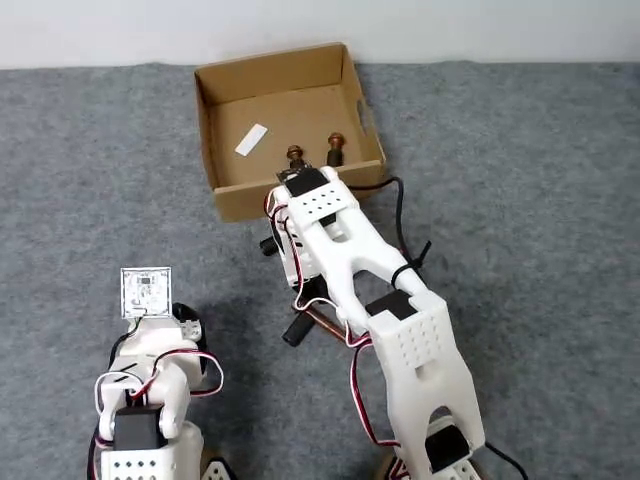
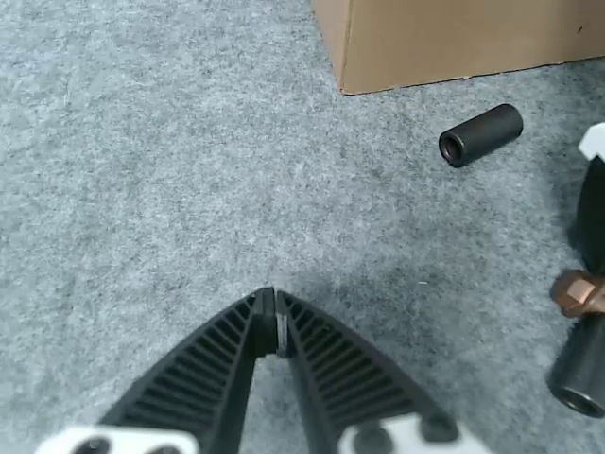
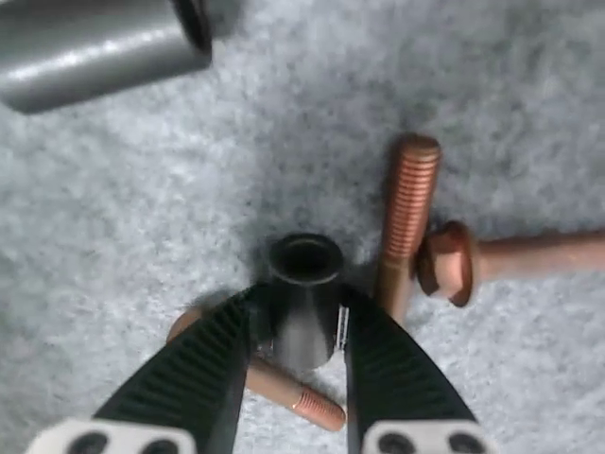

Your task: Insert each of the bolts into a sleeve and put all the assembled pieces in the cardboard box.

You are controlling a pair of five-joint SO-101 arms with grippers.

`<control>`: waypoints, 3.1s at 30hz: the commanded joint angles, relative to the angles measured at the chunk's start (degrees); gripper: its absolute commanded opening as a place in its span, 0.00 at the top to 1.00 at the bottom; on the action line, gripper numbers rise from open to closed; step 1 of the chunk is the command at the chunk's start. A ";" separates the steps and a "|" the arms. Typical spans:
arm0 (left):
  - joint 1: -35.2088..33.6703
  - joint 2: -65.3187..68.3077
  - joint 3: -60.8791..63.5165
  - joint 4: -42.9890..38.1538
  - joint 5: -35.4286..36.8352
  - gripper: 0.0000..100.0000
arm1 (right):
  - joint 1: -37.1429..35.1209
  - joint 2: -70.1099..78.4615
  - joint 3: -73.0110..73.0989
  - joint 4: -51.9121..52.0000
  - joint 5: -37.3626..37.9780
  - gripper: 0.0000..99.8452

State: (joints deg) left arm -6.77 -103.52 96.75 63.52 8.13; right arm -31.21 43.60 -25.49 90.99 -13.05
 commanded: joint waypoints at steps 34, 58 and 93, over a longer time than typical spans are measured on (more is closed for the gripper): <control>3.96 -0.44 -12.09 2.81 -2.29 0.99 | 15.52 -61.32 19.60 11.91 7.82 0.99; 5.45 22.77 -38.81 8.09 -6.15 0.99 | 40.13 -104.57 55.21 10.86 7.91 0.99; 30.07 106.99 -92.53 24.26 25.32 0.99 | 47.60 -107.30 56.79 10.15 7.91 0.99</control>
State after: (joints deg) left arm 22.86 1.89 6.64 89.01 29.76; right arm 12.92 -63.12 31.47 100.57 -5.67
